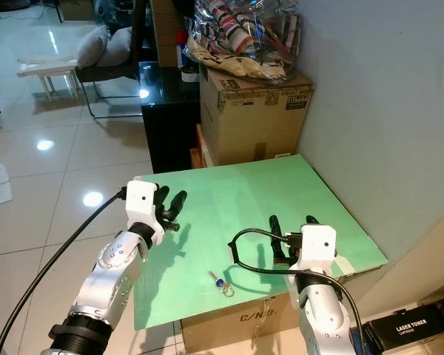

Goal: Hang keys on a hook

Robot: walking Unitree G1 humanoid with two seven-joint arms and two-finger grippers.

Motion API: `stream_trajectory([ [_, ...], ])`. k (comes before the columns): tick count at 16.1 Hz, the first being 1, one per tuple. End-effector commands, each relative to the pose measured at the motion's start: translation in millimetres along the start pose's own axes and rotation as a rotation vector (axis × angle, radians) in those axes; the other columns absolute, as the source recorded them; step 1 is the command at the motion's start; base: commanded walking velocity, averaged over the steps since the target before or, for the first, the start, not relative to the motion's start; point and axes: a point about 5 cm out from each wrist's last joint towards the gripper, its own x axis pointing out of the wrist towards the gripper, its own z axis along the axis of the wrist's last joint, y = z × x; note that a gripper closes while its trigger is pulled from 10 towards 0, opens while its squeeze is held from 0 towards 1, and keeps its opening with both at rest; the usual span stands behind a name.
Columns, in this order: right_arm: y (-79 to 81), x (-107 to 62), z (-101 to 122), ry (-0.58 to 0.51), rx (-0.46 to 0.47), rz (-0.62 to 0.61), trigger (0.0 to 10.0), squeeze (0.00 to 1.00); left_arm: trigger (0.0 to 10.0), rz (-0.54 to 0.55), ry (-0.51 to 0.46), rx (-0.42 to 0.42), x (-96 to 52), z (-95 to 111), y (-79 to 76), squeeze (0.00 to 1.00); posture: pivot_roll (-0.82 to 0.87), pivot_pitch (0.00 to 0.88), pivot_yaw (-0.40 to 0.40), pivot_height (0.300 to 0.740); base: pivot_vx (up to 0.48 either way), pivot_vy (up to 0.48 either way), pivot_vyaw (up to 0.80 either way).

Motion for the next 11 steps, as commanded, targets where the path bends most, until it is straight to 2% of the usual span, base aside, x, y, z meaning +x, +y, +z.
stream_trajectory([
  [1,-0.9,0.2,-3.5,0.022,-0.003,-0.003,10.0,0.00,10.0,-0.012,-0.019,0.002,-0.9,2.5,-2.7,0.00,-0.20,0.000,0.001,0.740,0.000,0.000,0.00],
  [7,-0.9,0.2,-3.5,0.022,-0.003,-0.003,10.0,0.00,10.0,-0.012,-0.019,0.002,-0.9,2.5,-2.7,0.00,-0.20,0.000,0.001,0.740,0.000,0.000,0.00],
  [9,-2.0,-3.0,-13.5,0.064,-0.016,0.013,10.0,0.00,10.0,-0.017,0.069,0.101,-2.8,-14.2,-2.7,0.00,-0.20,0.000,-0.005,0.740,0.000,0.000,0.00],
  [11,-1.3,-4.0,-15.0,0.071,-0.017,0.019,10.0,0.00,10.0,-0.009,0.064,0.115,-3.0,-13.8,-1.2,0.00,-0.20,0.000,-0.003,0.740,0.000,0.000,0.00],
])
